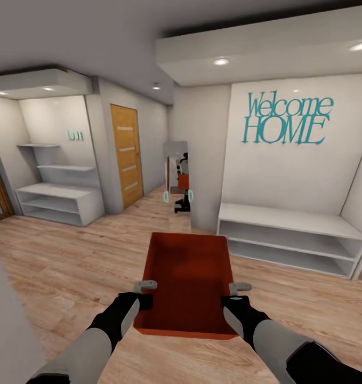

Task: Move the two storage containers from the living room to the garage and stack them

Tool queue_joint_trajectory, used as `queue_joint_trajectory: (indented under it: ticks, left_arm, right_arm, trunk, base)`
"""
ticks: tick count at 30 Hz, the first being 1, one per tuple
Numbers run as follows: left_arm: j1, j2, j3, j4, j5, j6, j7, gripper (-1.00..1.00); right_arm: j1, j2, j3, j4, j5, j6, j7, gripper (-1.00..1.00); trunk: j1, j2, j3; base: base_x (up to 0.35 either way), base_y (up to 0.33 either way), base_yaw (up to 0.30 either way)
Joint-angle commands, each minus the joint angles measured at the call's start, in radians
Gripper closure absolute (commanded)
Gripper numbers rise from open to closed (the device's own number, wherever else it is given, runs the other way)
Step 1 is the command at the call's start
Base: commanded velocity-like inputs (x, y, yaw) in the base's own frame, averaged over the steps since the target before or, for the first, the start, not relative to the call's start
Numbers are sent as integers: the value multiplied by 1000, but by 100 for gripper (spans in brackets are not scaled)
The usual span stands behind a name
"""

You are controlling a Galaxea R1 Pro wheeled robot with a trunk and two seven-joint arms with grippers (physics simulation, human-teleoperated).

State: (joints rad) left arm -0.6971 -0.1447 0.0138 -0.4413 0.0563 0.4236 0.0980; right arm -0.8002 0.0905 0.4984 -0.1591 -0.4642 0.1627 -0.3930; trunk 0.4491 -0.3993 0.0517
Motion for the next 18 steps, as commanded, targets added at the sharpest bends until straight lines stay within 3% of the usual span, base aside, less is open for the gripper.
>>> queue_joint_trajectory:
  ticks: [1,18]
  left_arm:
    - [1,-2,-6,1,10,5,9,100]
    - [1,-3,-6,1,9,4,9,100]
  right_arm:
    - [-1,0,-6,-9,16,9,-7,100]
    - [-1,0,-6,-9,16,9,-7,100]
  trunk:
    - [1,-1,0]
    - [1,-1,0]
  base:
    - [322,0,70]
    - [322,0,8]
